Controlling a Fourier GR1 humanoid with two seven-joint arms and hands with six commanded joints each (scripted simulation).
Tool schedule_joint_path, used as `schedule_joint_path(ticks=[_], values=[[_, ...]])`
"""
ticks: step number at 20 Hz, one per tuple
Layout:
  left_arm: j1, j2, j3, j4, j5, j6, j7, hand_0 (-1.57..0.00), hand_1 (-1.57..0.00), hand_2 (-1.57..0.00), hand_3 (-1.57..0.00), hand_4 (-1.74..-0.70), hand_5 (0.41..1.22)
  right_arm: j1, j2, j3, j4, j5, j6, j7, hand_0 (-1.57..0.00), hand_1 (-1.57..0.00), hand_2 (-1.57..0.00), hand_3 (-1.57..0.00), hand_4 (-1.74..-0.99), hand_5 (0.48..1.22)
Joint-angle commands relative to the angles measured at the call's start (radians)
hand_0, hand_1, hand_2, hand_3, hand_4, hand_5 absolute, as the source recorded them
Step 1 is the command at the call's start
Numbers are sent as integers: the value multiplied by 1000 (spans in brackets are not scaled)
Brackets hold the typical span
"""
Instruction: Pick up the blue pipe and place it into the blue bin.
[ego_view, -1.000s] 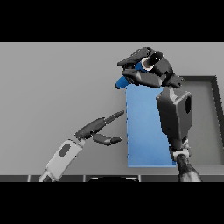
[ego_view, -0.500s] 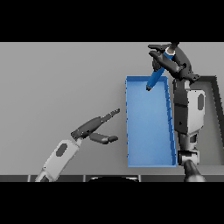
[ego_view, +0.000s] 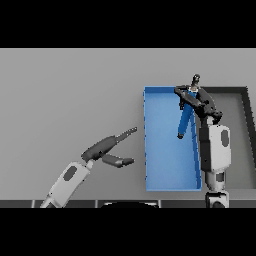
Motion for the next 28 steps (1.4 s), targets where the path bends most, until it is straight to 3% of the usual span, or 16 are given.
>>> schedule_joint_path(ticks=[1,4,6,7,8,10,11,12,14,17,21,28], values=[[-7,-3,2,-1,2,2,15,1,1,1,1,-827,471,13,-11,37,14,-5,-16,0,-1571,-1571,-1571,-1178,-1569,1221],[-14,-12,-2,-6,3,7,43,1,1,1,1,-826,475,73,-53,130,3,-33,-48,-10,-1571,-1571,-1571,-693,-1653,1205],[-15,-6,2,5,3,3,32,1,1,1,1,-827,474,89,-79,209,18,-71,-119,-1,-1571,-1571,-1571,-1009,-1583,1199],[-11,-9,-3,-1,-3,8,33,1,1,1,1,-829,474,81,-105,269,73,-132,-177,-8,-1465,-1382,-1333,-807,-1534,1190],[-5,-13,-7,1,-3,7,24,1,1,1,1,-830,476,75,-126,311,89,-174,-194,-13,-1172,-1106,-1066,-646,-1477,1178],[2,-8,-11,-7,-11,10,13,1,1,1,1,-828,476,47,-205,466,169,-325,-247,0,-749,-707,-682,-413,-1344,1172],[-11,-15,-10,-3,-16,17,22,1,1,1,1,-828,476,33,-244,533,173,-396,-264,0,-599,-566,-545,-330,-1302,1182],[0,-6,-8,-10,-13,16,18,1,1,1,1,-826,477,20,-278,585,157,-420,-238,0,-479,-452,-436,-264,-1264,1139],[-12,-13,-6,-12,-7,17,28,1,1,1,1,-829,477,17,-341,647,91,-392,-176,0,-306,-289,-279,-169,-1215,1044],[2,-7,-10,-17,-5,13,29,1,1,1,1,-831,473,17,-375,703,55,-352,-173,0,-157,-148,-142,-86,-1196,933],[1,-6,-6,-17,-3,14,24,1,1,1,1,-830,471,4,-386,738,47,-355,-195,0,-79,-60,-58,-35,-1196,838],[1,0,-6,-15,-11,16,24,1,1,1,1,-826,472,1,-399,758,42,-354,-205,-25,-20,-15,-14,-8,-1186,772]])
